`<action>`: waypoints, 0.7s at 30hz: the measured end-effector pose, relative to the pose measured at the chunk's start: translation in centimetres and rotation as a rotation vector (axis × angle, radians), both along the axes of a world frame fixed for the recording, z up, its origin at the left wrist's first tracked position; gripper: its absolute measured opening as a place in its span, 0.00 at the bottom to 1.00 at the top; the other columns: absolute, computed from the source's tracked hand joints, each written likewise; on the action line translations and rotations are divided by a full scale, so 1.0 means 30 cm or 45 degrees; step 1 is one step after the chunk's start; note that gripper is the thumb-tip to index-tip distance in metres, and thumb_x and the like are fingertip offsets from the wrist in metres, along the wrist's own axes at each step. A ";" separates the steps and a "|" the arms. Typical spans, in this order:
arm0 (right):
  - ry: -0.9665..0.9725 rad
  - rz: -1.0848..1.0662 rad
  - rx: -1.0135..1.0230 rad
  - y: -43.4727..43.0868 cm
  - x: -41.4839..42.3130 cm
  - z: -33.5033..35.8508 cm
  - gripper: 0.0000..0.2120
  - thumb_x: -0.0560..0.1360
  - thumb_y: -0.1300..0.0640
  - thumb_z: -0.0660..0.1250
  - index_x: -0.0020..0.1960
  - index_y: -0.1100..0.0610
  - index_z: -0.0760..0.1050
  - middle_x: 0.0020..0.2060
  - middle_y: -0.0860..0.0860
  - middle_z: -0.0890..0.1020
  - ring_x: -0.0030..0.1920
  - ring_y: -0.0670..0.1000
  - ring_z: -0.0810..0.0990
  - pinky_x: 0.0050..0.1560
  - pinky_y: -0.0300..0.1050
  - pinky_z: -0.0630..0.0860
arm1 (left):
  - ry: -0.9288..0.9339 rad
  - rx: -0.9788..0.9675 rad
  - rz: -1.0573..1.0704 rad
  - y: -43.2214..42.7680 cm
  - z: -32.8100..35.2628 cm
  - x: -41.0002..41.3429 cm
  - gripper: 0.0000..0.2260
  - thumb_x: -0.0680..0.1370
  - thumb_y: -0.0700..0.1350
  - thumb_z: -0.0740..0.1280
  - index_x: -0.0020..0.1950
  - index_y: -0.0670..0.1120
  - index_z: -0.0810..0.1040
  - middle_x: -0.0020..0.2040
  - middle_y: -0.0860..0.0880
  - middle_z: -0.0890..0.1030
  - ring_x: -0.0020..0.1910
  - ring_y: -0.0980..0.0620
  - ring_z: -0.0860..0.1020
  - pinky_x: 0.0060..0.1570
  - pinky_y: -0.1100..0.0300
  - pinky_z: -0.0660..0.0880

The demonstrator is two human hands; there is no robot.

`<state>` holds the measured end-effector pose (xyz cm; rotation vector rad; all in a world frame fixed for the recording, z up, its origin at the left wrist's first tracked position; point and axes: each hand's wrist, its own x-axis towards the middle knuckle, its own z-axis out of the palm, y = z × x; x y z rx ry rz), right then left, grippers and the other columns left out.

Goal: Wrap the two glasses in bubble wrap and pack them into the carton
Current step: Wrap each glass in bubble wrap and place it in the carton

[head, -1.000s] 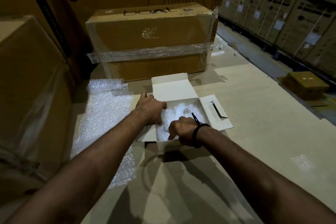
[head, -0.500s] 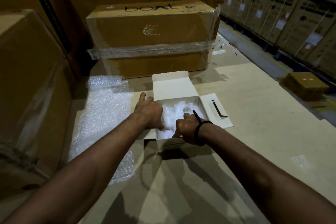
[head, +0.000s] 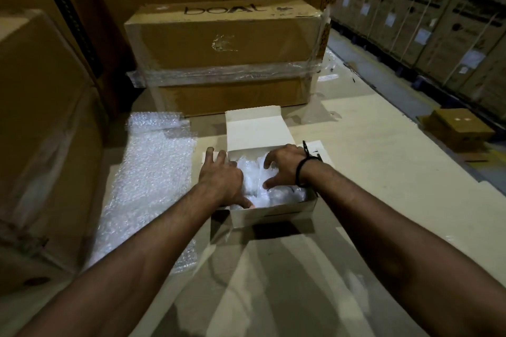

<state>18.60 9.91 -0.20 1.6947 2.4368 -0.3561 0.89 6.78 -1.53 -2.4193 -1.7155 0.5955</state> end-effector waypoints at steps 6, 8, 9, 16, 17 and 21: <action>-0.404 0.083 -0.044 0.051 -0.083 -0.033 0.30 0.63 0.28 0.66 0.56 0.47 0.77 0.54 0.49 0.80 0.56 0.53 0.77 0.58 0.51 0.72 | 0.020 -0.063 0.019 -0.008 0.010 0.005 0.35 0.68 0.76 0.60 0.60 0.52 0.81 0.77 0.47 0.64 0.77 0.39 0.52 0.70 0.33 0.41; -0.427 0.125 -0.152 0.063 -0.081 -0.019 0.28 0.67 0.31 0.65 0.59 0.48 0.77 0.57 0.49 0.80 0.56 0.53 0.77 0.59 0.51 0.74 | -0.012 -0.083 0.001 -0.011 0.039 -0.006 0.32 0.69 0.75 0.61 0.55 0.51 0.82 0.78 0.47 0.61 0.78 0.40 0.50 0.70 0.33 0.39; -0.393 0.124 -0.196 0.068 -0.071 -0.005 0.26 0.70 0.34 0.65 0.60 0.49 0.77 0.58 0.49 0.80 0.57 0.53 0.77 0.59 0.50 0.74 | -0.048 -0.084 0.010 -0.011 0.053 -0.010 0.31 0.69 0.75 0.61 0.52 0.51 0.83 0.78 0.47 0.62 0.78 0.40 0.50 0.70 0.34 0.39; -0.282 0.073 -0.157 0.093 -0.078 0.000 0.23 0.73 0.43 0.68 0.65 0.51 0.74 0.63 0.51 0.77 0.61 0.53 0.76 0.62 0.46 0.73 | -0.040 -0.091 0.152 -0.047 0.011 0.033 0.35 0.70 0.76 0.57 0.65 0.54 0.78 0.77 0.46 0.63 0.77 0.39 0.52 0.70 0.35 0.39; -0.290 0.071 -0.171 0.096 -0.082 -0.005 0.22 0.74 0.44 0.67 0.65 0.53 0.75 0.63 0.52 0.77 0.60 0.54 0.76 0.62 0.46 0.73 | -0.037 -0.088 0.165 -0.048 0.005 0.041 0.35 0.70 0.76 0.57 0.67 0.54 0.76 0.77 0.45 0.63 0.77 0.39 0.51 0.70 0.35 0.39; -0.151 0.077 -0.174 0.121 -0.042 0.031 0.17 0.77 0.56 0.64 0.65 0.53 0.76 0.63 0.51 0.77 0.61 0.53 0.76 0.62 0.43 0.71 | -0.082 -0.035 0.154 -0.061 0.020 0.026 0.30 0.71 0.73 0.60 0.60 0.54 0.81 0.71 0.48 0.72 0.75 0.40 0.58 0.70 0.35 0.43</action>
